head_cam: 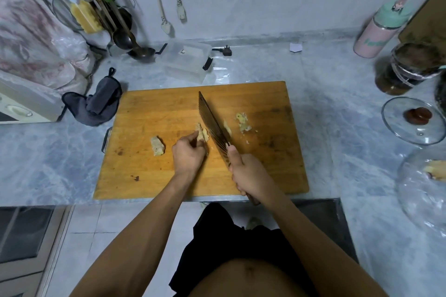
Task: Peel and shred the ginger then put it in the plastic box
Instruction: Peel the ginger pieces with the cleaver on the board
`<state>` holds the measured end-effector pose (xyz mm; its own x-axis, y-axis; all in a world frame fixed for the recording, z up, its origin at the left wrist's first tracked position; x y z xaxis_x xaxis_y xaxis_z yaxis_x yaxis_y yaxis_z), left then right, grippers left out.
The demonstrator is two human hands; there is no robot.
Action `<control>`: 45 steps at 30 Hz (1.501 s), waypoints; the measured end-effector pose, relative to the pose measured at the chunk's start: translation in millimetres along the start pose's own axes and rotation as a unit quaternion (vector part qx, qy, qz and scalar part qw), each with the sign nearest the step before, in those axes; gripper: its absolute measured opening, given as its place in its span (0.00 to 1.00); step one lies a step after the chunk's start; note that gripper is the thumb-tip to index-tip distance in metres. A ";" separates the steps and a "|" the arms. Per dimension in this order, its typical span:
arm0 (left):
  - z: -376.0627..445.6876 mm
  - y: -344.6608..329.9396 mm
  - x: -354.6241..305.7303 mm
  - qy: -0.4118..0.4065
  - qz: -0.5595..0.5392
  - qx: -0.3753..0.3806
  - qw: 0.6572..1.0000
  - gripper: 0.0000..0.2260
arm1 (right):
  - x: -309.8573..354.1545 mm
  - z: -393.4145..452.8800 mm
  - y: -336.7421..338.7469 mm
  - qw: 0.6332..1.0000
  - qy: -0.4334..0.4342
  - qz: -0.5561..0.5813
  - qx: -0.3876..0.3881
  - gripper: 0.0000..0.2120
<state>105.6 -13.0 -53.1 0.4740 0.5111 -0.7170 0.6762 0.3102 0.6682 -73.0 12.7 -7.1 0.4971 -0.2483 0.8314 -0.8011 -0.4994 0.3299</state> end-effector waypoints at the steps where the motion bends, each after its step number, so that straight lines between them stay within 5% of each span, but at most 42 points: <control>1: 0.8 0.0 -0.9 0.001 -0.001 0.001 1.000 0.16 | 1.9 0.1 -3.0 1.000 0.001 -0.001 -0.001 0.33; 27: -1.4 -0.8 -13.8 0.019 -0.021 -0.011 1.000 0.09 | 14.0 12.2 -17.0 0.999 0.006 -0.040 0.020 0.34; 45: -0.5 -2.9 -3.8 0.020 -0.038 -0.015 0.999 0.16 | 8.2 21.3 -32.6 0.999 0.028 -0.016 -0.010 0.32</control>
<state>101.5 -15.5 -52.3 0.3984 0.5166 -0.7579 0.6918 0.3734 0.6181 -35.6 9.3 -20.5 0.5041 -0.1859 0.8434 -0.7920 -0.4890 0.3656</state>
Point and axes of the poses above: each hand's wrist, its own z-axis towards the middle knuckle, its own y-axis out of the back of the hand, x = y × z, the point moved 3 cm from there along z, towards the middle knuckle, and after that the axes turned 6 degrees about y, right-handed, at the moved point
